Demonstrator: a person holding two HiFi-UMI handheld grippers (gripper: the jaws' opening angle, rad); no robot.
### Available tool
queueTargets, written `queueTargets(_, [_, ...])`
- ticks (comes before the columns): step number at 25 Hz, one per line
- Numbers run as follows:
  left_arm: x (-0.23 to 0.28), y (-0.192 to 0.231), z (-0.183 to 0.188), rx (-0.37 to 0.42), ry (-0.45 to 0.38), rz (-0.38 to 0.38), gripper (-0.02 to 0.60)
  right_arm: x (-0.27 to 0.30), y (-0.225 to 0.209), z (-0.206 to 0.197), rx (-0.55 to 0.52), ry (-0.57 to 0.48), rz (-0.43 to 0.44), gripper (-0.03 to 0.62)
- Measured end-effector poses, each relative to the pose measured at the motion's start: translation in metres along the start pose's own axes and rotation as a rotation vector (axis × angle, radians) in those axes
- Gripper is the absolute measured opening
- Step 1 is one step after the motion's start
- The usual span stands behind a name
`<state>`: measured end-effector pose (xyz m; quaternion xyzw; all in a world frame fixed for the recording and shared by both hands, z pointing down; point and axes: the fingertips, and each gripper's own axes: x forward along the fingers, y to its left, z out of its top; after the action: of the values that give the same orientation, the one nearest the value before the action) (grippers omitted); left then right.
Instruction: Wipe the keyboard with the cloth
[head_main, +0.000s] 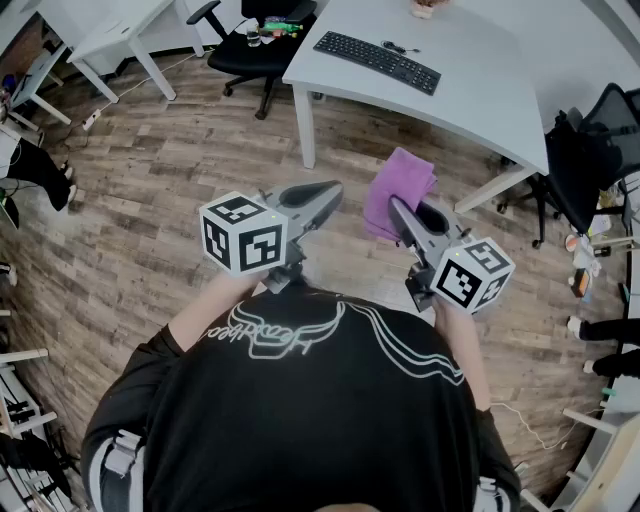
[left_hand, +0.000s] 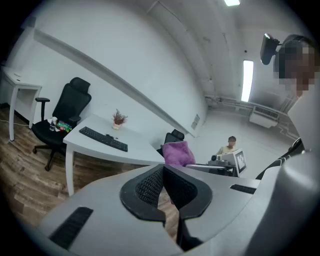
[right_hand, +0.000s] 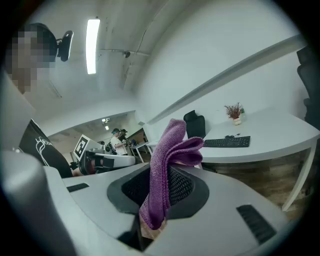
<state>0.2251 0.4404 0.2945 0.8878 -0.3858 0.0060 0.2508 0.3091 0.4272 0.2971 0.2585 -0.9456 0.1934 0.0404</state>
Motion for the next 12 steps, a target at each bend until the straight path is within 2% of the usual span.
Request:
queueTargets(8, [-0.004,0.018,0.005,-0.013,0.004,-0.003,0.005,0.015,-0.003,0.002,0.010,0.003,-0.017,0.054])
queueTargets(12, [0.000,0.038,0.008,-0.030,0.018,-0.008,0.005,0.031,-0.013,0.003,0.060,-0.007,-0.020,0.054])
